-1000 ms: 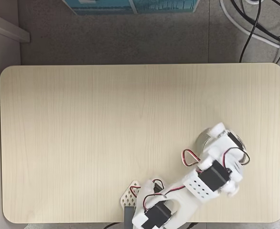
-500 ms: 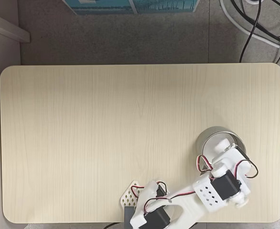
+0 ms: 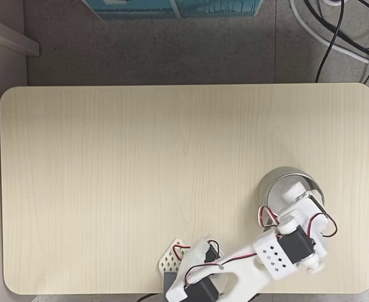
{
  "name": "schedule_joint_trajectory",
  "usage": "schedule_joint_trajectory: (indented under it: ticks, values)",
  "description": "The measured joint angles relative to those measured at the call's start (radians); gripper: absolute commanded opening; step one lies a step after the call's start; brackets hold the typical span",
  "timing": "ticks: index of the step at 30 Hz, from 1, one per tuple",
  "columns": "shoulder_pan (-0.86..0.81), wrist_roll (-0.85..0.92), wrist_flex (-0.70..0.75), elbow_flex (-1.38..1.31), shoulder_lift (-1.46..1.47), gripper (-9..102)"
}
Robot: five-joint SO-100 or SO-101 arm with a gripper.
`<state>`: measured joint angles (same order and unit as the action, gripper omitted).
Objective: Grasp a dressing and put it in the cup.
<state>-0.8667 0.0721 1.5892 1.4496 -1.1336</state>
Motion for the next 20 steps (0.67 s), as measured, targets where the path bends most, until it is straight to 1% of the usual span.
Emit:
schedule_joint_trajectory:
  ticks: [20]
  values:
    - [-0.003, 0.008, 0.000, -0.003, -0.012, 23]
